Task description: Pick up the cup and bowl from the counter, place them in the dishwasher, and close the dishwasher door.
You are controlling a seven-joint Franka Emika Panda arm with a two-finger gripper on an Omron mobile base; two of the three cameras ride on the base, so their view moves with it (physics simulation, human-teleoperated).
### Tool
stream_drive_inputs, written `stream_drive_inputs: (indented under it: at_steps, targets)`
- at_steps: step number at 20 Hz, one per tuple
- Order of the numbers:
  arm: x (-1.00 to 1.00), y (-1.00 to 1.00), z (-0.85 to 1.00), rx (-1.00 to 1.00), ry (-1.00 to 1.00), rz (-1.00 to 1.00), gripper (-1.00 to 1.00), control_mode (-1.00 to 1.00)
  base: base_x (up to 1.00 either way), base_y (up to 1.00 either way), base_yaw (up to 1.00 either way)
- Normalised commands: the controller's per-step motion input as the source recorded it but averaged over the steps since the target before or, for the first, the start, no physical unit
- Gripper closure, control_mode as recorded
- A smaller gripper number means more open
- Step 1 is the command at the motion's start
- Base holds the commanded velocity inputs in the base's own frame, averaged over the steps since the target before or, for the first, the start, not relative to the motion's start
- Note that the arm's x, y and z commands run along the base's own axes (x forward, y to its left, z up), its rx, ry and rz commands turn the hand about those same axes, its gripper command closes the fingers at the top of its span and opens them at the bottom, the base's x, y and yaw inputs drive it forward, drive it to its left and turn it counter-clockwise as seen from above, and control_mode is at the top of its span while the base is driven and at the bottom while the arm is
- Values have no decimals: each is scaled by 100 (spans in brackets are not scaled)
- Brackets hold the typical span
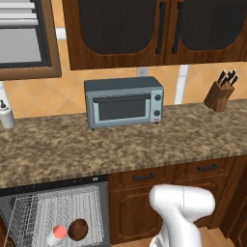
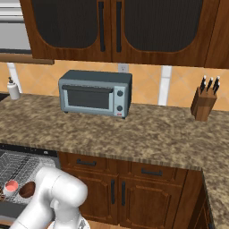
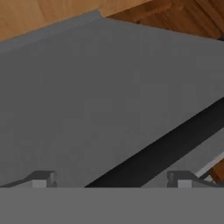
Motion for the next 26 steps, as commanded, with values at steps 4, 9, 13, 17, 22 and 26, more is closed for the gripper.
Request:
stream_drive_inputs:
  at_steps: [4, 9, 13, 17, 22, 26]
  targets:
    - [7, -2, -8, 10, -35, 6, -100, -100, 0, 0, 0]
    - [28, -12, 4, 17, -40, 3, -100, -100, 0, 0, 0]
    - [74, -13, 6, 17, -20, 0, -100, -100, 0, 0, 0]
    - [83, -12, -3, 22, -9, -4, -100, -100, 0, 0, 0]
    - [83, -11, -17, 35, -11, -19, -100, -100, 0, 0, 0]
    - [87, -2, -1, 27, -12, -19, -100, -100, 0, 0, 0]
